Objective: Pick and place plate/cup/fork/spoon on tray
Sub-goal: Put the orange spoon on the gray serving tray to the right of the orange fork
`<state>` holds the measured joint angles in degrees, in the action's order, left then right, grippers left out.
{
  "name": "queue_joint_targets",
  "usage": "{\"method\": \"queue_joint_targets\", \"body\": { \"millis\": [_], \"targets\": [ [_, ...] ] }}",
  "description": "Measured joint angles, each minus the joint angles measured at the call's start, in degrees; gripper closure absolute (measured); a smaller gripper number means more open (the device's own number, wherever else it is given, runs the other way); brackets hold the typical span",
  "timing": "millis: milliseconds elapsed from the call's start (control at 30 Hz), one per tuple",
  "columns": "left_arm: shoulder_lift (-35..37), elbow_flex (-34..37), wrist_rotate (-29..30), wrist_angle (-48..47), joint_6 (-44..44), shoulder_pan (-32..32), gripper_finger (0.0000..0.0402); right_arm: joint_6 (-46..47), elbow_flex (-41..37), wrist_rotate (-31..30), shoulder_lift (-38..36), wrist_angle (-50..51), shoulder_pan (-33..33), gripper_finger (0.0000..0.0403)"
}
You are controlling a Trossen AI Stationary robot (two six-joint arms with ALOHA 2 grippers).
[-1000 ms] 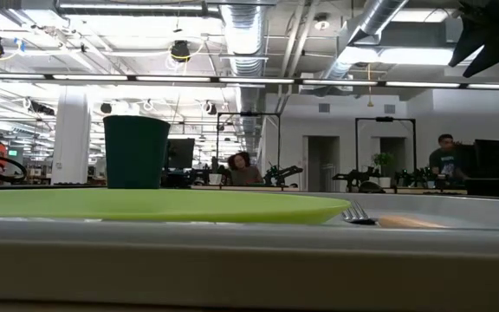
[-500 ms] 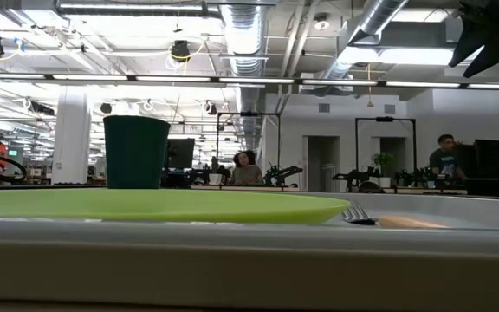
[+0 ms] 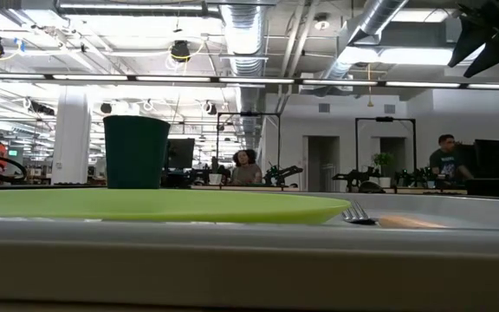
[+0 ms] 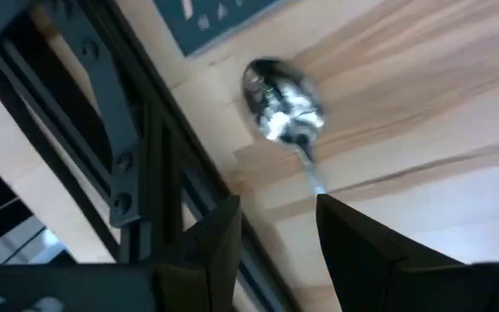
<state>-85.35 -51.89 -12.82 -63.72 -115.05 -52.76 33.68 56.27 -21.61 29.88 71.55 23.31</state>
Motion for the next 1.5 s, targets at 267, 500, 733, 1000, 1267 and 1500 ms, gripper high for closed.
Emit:
{"method": "queue_joint_targets", "body": {
  "millis": [267,500,733,1000,1267,1500],
  "targets": [
    [-0.04,5.18,-3.32,9.92,-2.11,-0.4,0.0262,0.38,0.0,0.0,-0.01,0.07,-0.01,0.0121],
    [-0.04,5.3,-1.8,10.02,-4.77,-0.47,0.0262,0.36,0.0,0.02,-0.02,0.22,-0.02,0.0121],
    [-0.04,5.3,0.71,8.72,-4.71,-0.45,0.0262,0.16,0.0,0.02,0.0,0.31,-0.02,0.0121],
    [-0.04,5.3,1.45,-2.3,6.76,-0.43,0.0262,-0.56,0.0,0.02,0.0,0.22,-0.02,0.0121],
    [-0.04,5.3,7.59,-2.43,22.46,-0.39,0.0262,-0.69,0.0,0.02,-0.02,0.16,-0.02,0.0121],
    [-0.04,5.3,10.19,-3.64,35.18,-0.39,0.0262,-0.69,0.0,0.04,-0.02,0.02,-0.01,0.0121]
  ]
}}
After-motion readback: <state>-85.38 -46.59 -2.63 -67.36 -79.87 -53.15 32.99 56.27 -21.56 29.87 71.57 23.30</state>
